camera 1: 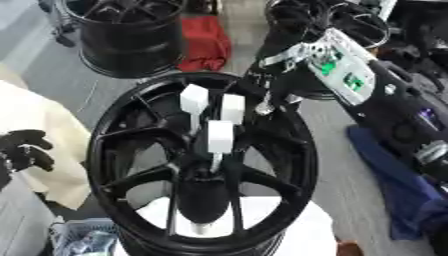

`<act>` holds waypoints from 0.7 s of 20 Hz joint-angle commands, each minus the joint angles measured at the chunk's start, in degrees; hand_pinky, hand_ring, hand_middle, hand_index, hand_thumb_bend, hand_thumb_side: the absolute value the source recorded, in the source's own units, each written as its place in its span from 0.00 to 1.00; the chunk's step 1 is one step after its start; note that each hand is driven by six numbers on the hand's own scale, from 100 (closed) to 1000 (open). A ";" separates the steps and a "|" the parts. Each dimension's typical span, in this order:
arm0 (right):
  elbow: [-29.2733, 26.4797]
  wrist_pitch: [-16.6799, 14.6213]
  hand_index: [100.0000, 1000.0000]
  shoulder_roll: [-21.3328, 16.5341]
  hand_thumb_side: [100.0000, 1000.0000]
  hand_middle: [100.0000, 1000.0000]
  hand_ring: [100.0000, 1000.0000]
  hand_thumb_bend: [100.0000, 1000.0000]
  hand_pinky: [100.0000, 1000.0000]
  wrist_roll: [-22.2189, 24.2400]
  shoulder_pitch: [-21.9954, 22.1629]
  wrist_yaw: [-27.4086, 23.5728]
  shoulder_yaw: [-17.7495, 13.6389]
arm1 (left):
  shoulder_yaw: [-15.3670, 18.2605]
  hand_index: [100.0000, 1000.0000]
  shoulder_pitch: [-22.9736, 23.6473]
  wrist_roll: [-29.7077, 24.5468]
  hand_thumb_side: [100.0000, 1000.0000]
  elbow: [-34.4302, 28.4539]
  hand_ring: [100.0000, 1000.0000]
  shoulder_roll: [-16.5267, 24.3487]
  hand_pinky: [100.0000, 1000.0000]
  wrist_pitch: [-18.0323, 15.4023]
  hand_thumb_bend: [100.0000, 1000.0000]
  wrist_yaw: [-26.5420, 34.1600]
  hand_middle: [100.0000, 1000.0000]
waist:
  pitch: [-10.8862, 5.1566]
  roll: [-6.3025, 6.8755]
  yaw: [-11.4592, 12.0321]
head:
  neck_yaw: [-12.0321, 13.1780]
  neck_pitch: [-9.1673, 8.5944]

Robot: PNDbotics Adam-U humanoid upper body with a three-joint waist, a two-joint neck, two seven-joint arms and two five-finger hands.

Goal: Pull the pin out of the wheel hub.

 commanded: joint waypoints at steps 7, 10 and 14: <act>2.03 -2.85 0.84 2.39 0.19 0.73 0.82 0.27 0.85 0.16 -1.62 3.09 -1.78 | -0.07 0.77 -0.41 0.04 0.77 -0.79 0.54 0.44 0.54 -0.32 0.00 -0.20 0.59 | -0.46 0.47 0.13 | -0.06 -0.50; 1.95 -3.15 0.84 2.97 0.20 0.73 0.81 0.27 0.84 0.16 -1.75 3.20 -1.87 | -0.08 0.77 -0.47 0.04 0.77 -0.80 0.54 0.45 0.54 -0.34 0.00 -0.17 0.59 | -0.44 0.49 0.22 | -0.07 -0.55; 1.24 -3.25 0.87 3.32 0.22 0.76 0.81 0.28 0.84 0.16 -1.93 3.03 -1.83 | -0.10 0.77 -0.49 0.04 0.77 -0.76 0.54 0.47 0.54 -0.35 0.00 -0.14 0.59 | -0.47 0.48 0.31 | -0.09 -0.53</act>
